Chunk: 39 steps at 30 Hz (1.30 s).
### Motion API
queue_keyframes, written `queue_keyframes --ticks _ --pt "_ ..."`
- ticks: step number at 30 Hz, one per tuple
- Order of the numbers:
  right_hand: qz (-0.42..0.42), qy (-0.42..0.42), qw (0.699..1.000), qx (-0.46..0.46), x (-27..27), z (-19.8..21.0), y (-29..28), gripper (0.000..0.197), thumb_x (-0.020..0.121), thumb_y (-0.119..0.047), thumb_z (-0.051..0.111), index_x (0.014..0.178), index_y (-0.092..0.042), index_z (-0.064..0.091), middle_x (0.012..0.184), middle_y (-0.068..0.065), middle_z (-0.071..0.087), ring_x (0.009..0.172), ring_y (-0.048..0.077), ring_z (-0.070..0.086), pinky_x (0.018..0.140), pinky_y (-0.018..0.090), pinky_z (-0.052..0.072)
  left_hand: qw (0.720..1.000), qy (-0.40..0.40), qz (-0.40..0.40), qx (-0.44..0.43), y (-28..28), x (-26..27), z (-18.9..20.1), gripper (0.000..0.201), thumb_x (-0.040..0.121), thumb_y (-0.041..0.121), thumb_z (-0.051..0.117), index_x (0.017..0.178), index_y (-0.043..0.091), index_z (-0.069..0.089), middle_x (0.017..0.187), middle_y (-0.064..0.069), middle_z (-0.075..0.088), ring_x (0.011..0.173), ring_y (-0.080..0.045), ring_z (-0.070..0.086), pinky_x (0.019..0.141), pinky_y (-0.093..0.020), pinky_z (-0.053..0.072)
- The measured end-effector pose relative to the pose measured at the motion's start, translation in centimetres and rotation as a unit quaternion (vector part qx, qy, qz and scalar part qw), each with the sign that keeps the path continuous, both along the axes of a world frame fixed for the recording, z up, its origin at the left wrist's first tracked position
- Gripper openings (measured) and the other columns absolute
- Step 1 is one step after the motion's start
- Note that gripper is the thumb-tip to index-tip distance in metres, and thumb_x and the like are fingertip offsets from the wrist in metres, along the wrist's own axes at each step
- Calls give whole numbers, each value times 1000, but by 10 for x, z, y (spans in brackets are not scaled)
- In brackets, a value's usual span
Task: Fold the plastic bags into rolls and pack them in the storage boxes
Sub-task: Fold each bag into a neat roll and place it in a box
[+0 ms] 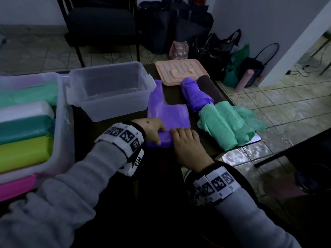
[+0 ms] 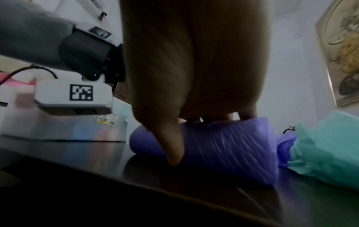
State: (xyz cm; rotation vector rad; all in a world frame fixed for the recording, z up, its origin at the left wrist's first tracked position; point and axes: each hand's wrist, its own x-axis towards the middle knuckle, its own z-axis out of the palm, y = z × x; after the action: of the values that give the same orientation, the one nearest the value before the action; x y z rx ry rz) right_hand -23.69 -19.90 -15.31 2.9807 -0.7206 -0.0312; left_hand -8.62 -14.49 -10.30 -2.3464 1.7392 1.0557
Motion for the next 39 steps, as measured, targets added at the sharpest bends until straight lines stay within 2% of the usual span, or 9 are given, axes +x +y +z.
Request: queue_keyframes --ticks 4,8,17,21,25,28,31,34,39 --pt "12 30 999 9 2 2 1 61 38 -25 76 94 -5 65 81 12 62 70 33 61 62 38 51 999 17 -18 47 -2 6 0 49 86 17 65 133 11 51 128 -6 59 114 -22 56 102 -30 42" --pt "13 83 995 51 8 12 0 56 77 -25 57 127 -5 41 124 15 46 116 33 43 91 42 36 997 -7 49 -63 9 4 0 58 79 16 73 133 12 49 134 -4 51 125 -19 47 101 -22 33" --pt "-6 146 980 138 24 23 -18 60 81 -28 60 132 -9 34 134 11 38 128 28 33 102 44 30 980 -134 33 -141 23 -26 -17 63 64 26 83 118 16 53 118 -3 54 112 -21 51 87 -37 48" --pt "-9 62 994 90 19 15 -14 59 79 -29 63 130 -11 39 127 11 41 120 30 39 96 43 35 980 -140 38 -138 16 -21 -17 59 64 25 82 117 17 57 116 -4 60 108 -24 56 83 -35 47" --pt "-47 -59 997 5 11 2 8 43 58 -20 75 91 -12 49 84 10 57 75 31 58 60 36 49 992 -83 36 -83 10 -9 -7 61 63 24 84 118 20 59 119 -2 62 108 -22 58 82 -26 43" --pt "-27 -93 995 -8 4 0 14 38 52 -18 78 83 -12 57 79 9 57 69 29 59 56 31 48 998 -48 30 -40 7 -5 -3 55 61 24 86 112 18 64 107 1 64 103 -19 60 78 -24 45" --pt "-8 -65 997 46 -1 9 16 37 63 -17 72 97 -7 62 93 13 59 86 34 59 66 36 48 999 -16 30 -17 5 -1 -3 55 61 23 87 111 14 65 107 -1 67 100 -18 61 88 -28 49" --pt "5 9 997 74 -1 16 15 46 85 -24 58 127 -8 48 122 12 49 115 31 45 89 40 41 999 -4 45 -26 6 0 -2 65 61 21 87 120 13 60 119 -3 64 109 -18 59 97 -30 47" --pt "-12 52 986 159 13 24 -4 49 88 -24 58 132 -5 44 129 17 44 121 35 40 100 42 39 988 -50 59 -132 15 -3 -3 49 68 20 82 113 17 62 121 -4 58 112 -19 54 92 -28 44"
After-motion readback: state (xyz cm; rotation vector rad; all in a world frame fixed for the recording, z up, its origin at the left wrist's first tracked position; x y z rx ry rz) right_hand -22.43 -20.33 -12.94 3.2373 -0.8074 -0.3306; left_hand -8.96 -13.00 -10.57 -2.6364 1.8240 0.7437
